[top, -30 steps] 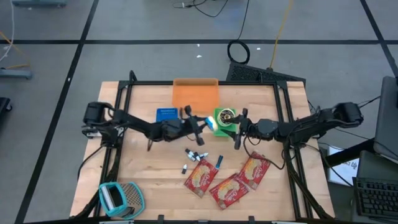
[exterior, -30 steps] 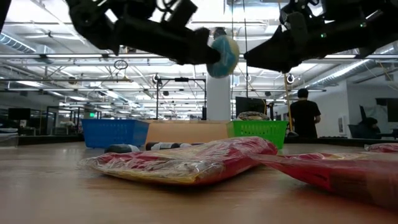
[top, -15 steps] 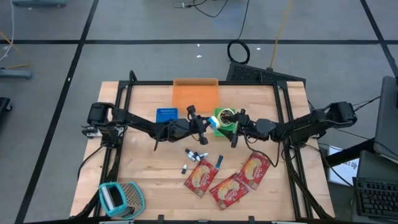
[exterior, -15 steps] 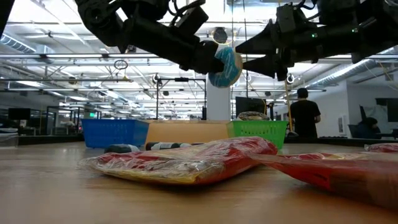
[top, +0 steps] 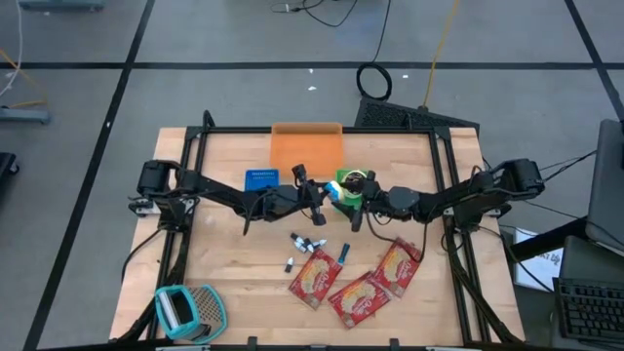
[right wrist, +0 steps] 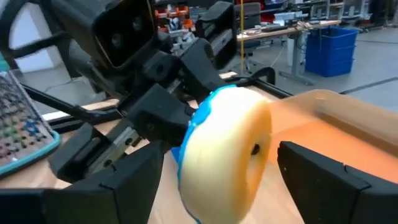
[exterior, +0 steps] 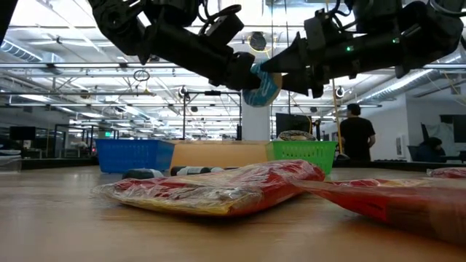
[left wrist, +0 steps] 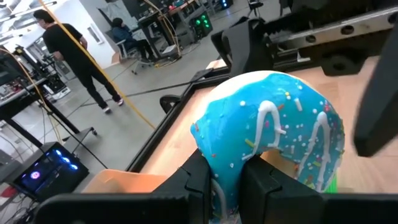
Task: Pick & Place Food Item
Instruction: Put the blue doughnut into the green bin
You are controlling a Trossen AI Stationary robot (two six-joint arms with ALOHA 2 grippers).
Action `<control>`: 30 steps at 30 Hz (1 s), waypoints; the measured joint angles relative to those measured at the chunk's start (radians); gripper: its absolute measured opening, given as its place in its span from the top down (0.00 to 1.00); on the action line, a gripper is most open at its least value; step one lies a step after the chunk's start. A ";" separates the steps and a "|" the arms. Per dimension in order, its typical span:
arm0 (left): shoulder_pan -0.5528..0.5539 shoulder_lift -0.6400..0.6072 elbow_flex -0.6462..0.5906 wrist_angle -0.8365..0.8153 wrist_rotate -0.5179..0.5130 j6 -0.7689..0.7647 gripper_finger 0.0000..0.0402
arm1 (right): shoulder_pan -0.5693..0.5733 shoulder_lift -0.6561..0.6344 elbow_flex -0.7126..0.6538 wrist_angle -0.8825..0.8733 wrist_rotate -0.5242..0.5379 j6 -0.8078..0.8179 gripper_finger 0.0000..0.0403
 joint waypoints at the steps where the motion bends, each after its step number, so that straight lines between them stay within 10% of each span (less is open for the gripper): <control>1: 0.000 0.000 0.000 -0.004 -0.003 0.000 0.88 | 0.000 0.000 0.000 -0.005 0.012 0.000 0.27; 30: -0.001 0.000 0.000 0.007 -0.028 -0.098 0.88 | 0.001 0.000 -0.001 -0.007 0.068 -0.001 0.74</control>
